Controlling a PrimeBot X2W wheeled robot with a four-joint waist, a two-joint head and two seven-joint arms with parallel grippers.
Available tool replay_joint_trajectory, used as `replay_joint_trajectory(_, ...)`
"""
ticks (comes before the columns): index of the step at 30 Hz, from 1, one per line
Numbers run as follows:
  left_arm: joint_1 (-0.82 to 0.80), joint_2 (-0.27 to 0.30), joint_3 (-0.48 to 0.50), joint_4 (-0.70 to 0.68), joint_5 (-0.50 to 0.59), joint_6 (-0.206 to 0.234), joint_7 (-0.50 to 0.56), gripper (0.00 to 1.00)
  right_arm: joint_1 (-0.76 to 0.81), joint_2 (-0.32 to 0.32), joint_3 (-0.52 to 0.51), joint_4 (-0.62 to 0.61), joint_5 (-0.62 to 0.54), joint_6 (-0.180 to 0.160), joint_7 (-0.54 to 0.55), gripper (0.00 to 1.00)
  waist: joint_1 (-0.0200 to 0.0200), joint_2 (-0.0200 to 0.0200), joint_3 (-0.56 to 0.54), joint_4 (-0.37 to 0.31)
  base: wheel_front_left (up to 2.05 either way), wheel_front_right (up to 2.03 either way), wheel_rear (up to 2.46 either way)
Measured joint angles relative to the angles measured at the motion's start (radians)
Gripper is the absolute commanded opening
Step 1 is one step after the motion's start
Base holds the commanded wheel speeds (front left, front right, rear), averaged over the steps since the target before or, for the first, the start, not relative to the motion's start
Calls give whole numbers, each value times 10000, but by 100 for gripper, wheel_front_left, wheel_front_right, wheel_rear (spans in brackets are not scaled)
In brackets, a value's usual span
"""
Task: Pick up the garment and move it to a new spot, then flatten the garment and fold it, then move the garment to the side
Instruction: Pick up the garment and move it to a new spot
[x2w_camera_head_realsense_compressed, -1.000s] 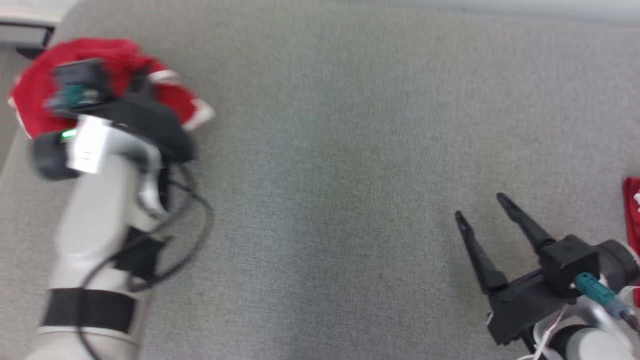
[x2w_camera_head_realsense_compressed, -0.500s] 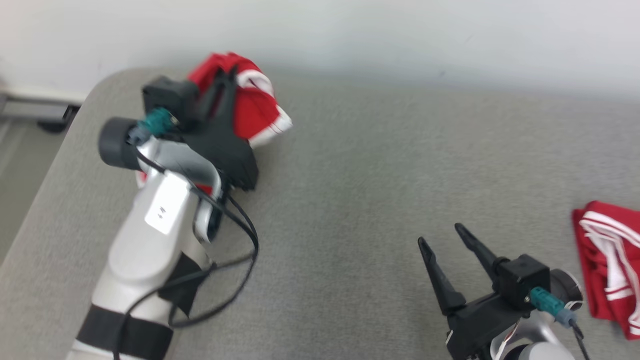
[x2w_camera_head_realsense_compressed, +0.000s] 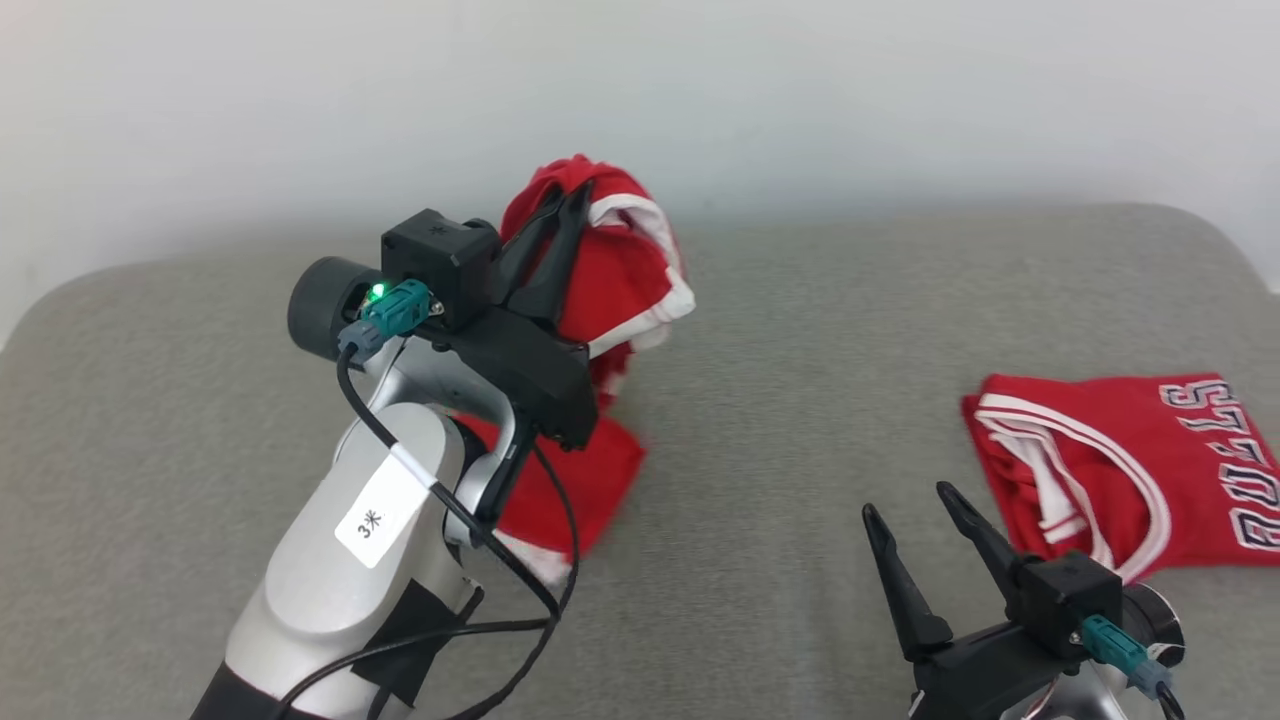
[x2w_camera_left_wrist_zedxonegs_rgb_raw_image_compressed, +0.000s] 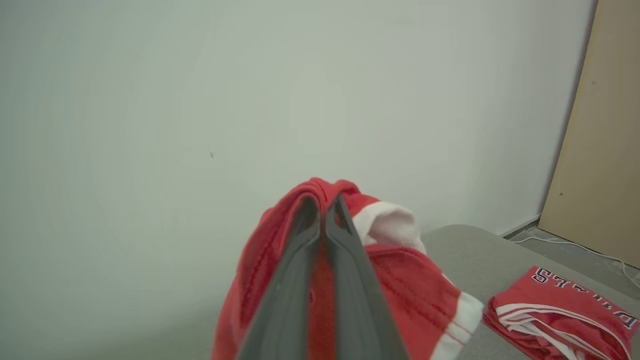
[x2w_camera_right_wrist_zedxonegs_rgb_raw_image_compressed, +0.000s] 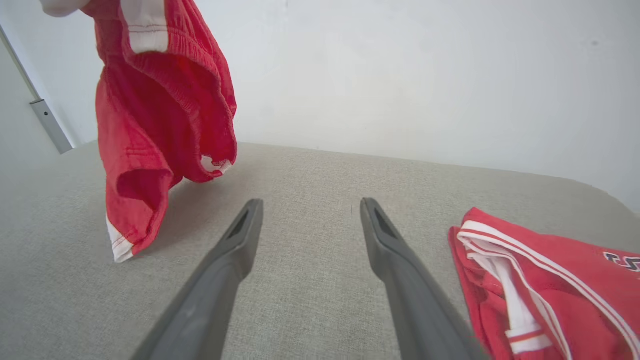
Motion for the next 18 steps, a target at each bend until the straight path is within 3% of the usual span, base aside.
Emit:
replay_joint_trajectory(10, 145, 6, -84, -1584, -412, 535, 502, 0, 47, -98, -90, 33, 29, 52, -316, 100, 2, 0, -78, -1677, 0, 0, 0)
replay_joint_trajectory(16, 831, 67, 276, -1195, -711, 798, 823, 0, 13, -111, -242, 75, 65, 50, -539, 100, 2, 0, 13, -2446, 0, 0, 0)
replay_joint_trajectory(18, 1556, 431, 430, -585, -759, 928, 988, 0, 78, -174, -389, 75, 134, 31, -654, 100, 2, 0, 121, -2633, 0, 0, 0)
